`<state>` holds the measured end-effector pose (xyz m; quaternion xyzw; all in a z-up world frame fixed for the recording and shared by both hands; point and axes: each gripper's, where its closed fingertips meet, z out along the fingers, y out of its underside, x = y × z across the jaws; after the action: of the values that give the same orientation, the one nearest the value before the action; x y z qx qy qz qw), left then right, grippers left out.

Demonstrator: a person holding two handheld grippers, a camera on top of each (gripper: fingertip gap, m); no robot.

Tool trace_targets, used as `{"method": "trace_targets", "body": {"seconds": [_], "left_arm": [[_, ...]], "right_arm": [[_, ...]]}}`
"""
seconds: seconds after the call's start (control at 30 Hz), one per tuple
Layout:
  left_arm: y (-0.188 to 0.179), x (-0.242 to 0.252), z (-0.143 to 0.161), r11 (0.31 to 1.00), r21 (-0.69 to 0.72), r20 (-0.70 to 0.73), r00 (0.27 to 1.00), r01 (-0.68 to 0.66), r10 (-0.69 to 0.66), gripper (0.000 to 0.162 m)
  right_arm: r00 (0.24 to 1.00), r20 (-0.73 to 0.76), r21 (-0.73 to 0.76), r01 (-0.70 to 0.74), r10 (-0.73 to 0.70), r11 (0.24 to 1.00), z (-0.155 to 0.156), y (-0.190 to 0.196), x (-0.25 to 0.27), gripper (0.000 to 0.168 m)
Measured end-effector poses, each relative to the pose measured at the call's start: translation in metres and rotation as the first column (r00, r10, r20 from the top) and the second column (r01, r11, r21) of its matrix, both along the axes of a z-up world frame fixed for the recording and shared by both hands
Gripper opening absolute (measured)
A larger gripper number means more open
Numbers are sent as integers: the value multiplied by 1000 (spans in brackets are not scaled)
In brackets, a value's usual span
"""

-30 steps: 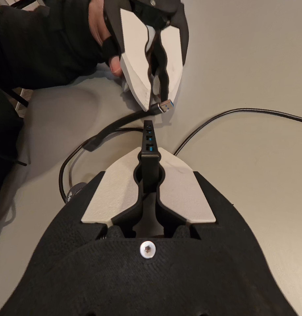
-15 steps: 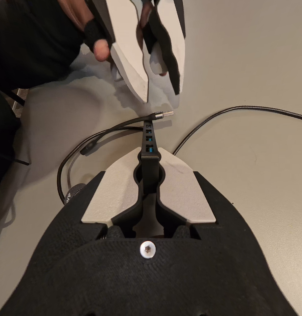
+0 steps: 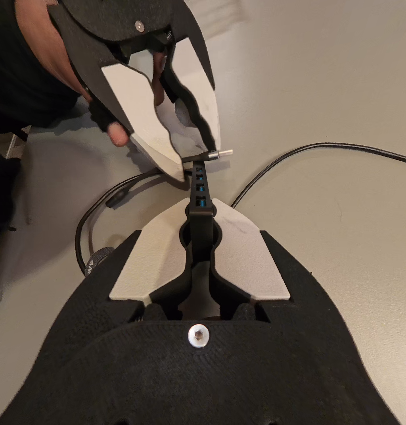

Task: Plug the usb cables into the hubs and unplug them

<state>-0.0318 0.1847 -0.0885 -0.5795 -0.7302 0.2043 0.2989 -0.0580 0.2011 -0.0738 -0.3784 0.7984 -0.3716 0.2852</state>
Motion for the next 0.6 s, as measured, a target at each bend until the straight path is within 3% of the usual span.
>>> {"method": "trace_targets", "body": {"seconds": [0.17, 0.43, 0.6], "left_arm": [[-1, 1, 10, 997, -61, -60, 997, 51, -54, 14], [7, 13, 25, 987, 3, -36, 986, 163, -163, 12], [-4, 18, 30, 993, -25, -47, 993, 111, -113, 7]], "right_arm": [[1000, 18, -7, -3, 4, 1000, 3, 0, 0, 11], [997, 43, -68, -62, 65, 996, 11, 7, 7, 11], [998, 18, -69, -65, 67, 995, 8, 7, 5, 11]]}}
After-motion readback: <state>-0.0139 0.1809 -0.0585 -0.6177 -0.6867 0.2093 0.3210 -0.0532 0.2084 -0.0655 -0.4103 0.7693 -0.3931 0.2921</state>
